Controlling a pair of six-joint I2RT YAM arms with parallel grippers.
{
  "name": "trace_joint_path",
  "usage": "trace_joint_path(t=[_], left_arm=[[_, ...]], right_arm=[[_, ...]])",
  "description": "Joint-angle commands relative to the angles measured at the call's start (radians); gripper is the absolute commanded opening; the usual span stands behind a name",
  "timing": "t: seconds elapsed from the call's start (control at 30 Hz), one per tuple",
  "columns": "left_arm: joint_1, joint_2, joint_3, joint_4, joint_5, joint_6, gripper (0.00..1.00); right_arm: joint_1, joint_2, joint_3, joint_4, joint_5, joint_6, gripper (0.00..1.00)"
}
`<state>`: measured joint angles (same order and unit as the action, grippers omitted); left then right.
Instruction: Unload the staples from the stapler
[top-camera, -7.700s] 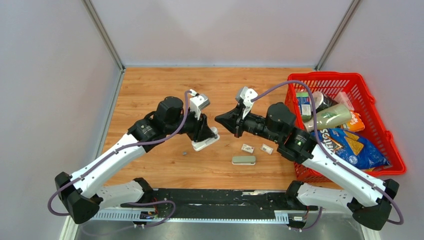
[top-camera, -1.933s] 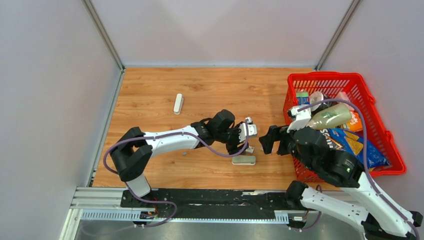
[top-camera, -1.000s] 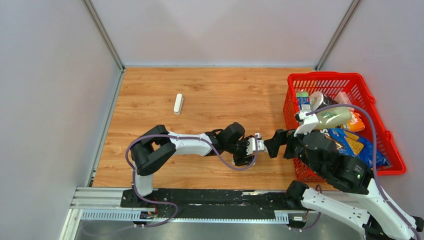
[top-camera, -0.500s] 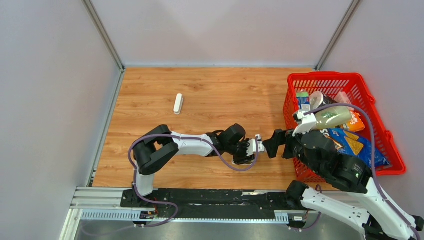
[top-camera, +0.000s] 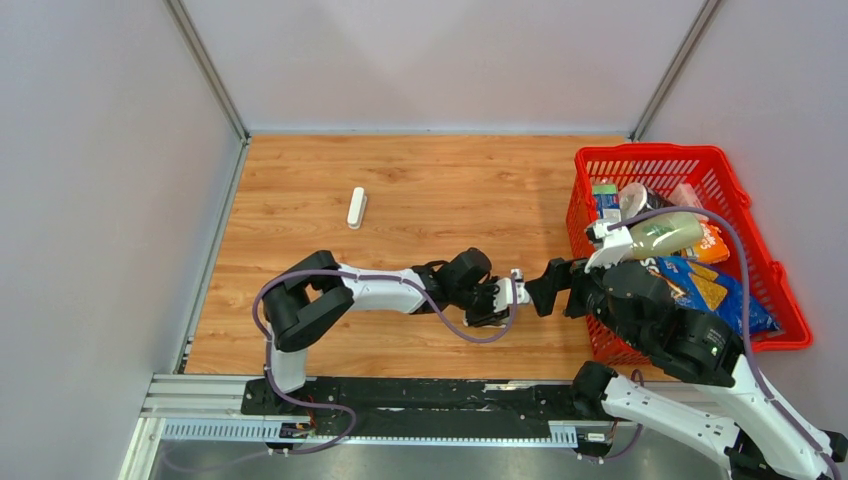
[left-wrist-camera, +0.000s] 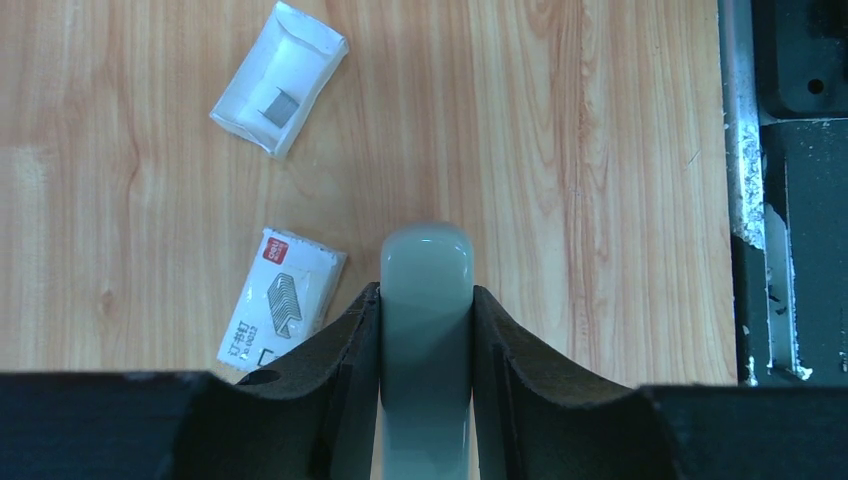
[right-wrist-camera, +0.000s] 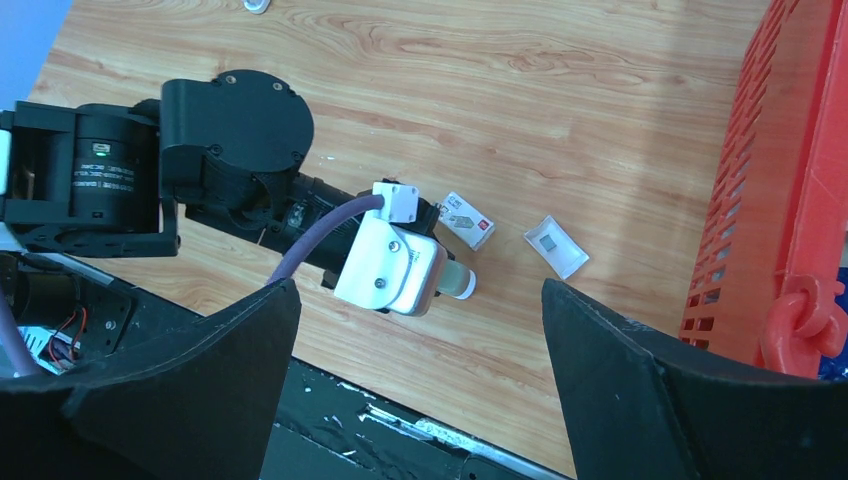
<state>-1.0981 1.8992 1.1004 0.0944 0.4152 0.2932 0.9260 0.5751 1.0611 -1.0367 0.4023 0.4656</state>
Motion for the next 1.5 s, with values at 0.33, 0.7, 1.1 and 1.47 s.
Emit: trace_joint_path(t=[0.33,0.7,1.1,1.47], left_arm=[[-0.008,-0.295,-0.01,-0.09,-0.075,-0.058,0.0],[0.041,-0.508,-0.123,-0.137,-0.078,-0.195,0.0],[0.182,-0.738,-0.249,-0.15,-0.026,-0.381,0.0],[0.265,-0.916,-0.254,-0.263,0.036,-0.56,0.0]], right_arm=[[-0.004,0.035,0.089,0.082,-0.06,-0.07,0.93],[-0.004,0.112,0.166,0.159,-0.279,-0.153,0.91],[-0.003,0.226,0.143,0.288,-0.539,-0.24,0.8],[-0.042,0.402,0.125,0.421,-0.618,-0.295,0.59]])
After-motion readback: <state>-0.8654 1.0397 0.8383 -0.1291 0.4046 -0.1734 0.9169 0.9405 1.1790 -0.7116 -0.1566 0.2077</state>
